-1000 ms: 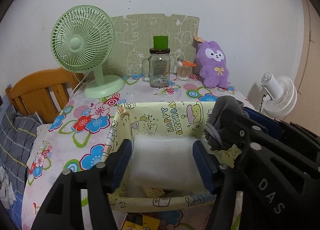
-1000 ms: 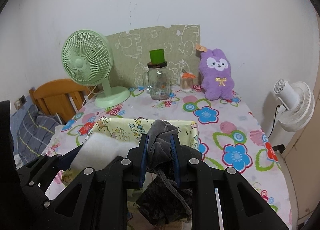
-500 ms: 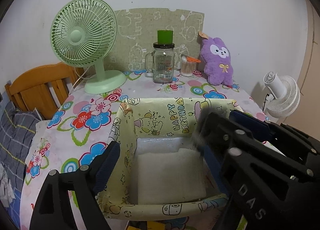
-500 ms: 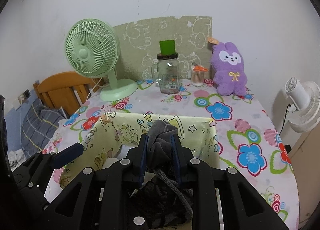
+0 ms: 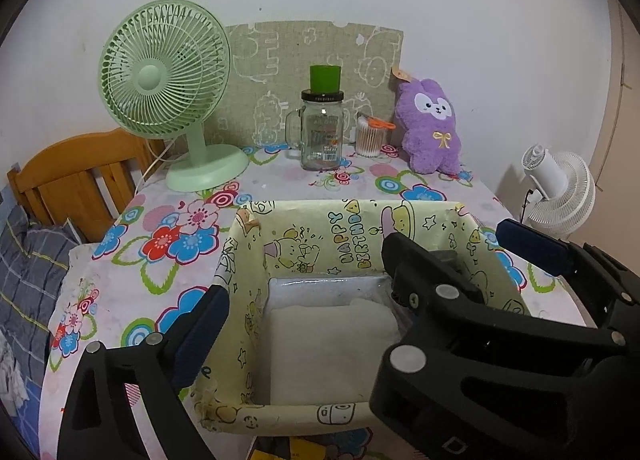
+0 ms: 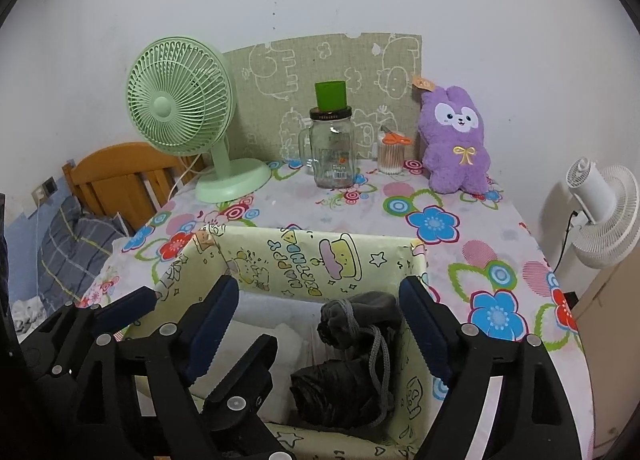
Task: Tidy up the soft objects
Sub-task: 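Open the left tool to drop the white cloth while the right releases the grey fabric, then withdraw both open tools up and out of the box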
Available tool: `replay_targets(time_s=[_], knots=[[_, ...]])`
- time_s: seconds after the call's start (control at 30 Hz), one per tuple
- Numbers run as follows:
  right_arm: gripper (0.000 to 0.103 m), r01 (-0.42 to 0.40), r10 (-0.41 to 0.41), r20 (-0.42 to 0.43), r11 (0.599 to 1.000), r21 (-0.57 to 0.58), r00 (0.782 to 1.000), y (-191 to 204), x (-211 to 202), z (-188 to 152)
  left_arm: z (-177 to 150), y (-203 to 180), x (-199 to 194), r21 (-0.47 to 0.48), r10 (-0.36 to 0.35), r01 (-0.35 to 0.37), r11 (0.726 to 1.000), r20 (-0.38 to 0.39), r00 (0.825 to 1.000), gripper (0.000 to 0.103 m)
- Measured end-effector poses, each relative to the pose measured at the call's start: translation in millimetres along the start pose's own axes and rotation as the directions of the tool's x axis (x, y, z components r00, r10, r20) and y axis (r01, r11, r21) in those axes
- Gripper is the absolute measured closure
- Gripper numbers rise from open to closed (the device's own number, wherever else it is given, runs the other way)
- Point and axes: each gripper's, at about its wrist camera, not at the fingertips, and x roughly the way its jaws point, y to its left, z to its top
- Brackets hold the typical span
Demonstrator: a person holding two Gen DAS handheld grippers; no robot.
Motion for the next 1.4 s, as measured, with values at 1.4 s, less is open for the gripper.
replay_targets(time_s=[1.4], knots=[[0.005,0.063,-0.064,0.134,0.998,0.011,0.989,1.3,-109.2,-21.0,-22.1,-14.1,-89.2,0.0,0.001,-0.001,1.0,0.117,0.993,0.0]])
